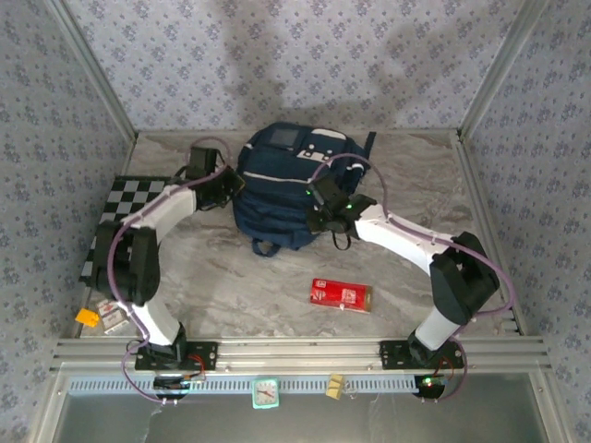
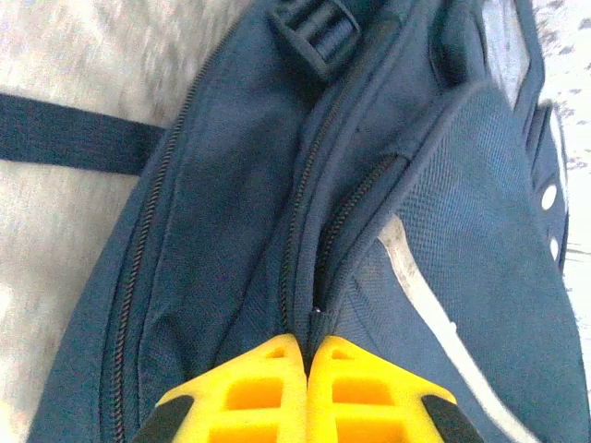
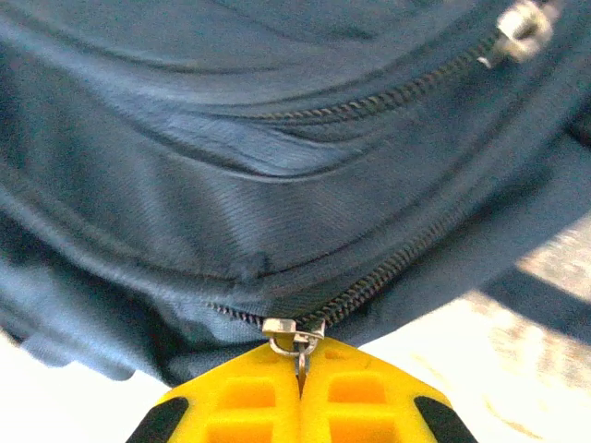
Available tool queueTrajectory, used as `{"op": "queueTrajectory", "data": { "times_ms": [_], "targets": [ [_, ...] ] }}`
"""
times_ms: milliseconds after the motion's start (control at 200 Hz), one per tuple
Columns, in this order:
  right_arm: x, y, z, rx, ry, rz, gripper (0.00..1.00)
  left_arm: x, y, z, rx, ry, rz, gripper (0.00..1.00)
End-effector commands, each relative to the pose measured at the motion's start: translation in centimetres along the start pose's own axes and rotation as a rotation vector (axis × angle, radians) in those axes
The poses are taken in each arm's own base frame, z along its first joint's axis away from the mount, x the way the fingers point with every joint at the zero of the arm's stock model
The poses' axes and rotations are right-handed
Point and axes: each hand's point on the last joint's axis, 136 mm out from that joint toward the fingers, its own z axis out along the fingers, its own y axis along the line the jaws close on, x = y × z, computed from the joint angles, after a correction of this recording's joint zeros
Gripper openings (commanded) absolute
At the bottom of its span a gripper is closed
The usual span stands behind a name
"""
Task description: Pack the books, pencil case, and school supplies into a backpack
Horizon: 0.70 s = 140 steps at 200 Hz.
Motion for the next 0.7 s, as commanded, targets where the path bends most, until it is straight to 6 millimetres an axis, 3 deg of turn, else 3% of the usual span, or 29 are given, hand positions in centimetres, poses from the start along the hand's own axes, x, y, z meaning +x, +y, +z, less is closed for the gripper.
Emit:
{"op": "queueTrajectory", "data": {
  "times_ms": [0, 75, 130, 230, 330, 480, 570, 695],
  "targets": [
    [-1.8, 4.0, -1.0, -0.112, -0.009, 0.032, 0.0, -3.6, -1.9, 0.1, 0.095, -0.021, 0.129, 0.14],
    [-2.3, 4.0, -0.1, -0.098, -0.006, 0.063, 0.0, -3.8, -1.6, -1.2, 0.086, -0.026, 0.129, 0.32],
    [-2.3, 3.7, 0.3, -0.075, -0.004, 0.066, 0.0, -3.1, -1.3, -2.6, 0.076, -0.035, 0.118, 0.51],
    [-2.1, 4.0, 0.8, -0.082, -0.006, 0.058, 0.0, -0.1, -0.7, -4.4, 0.054, -0.016, 0.048, 0.62],
    [-2.1, 4.0, 0.8, -0.074, -0.009, 0.055, 0.0, 3.4, -0.1, -5.4, 0.024, -0.022, -0.036, 0.65],
    [-1.9, 3.9, 1.2, -0.071, -0.005, 0.061, 0.0, 7.7, 0.2, -4.5, 0.044, 0.006, -0.179, 0.65],
    [-1.8, 4.2, 1.3, -0.074, -0.002, 0.057, 0.0, 9.8, -0.9, -3.6, 0.063, 0.041, -0.215, 0.63],
    [-1.7, 4.2, 1.5, -0.073, -0.007, 0.056, 0.0, 11.3, -1.3, -2.9, 0.032, 0.03, -0.238, 0.58]
  ]
}}
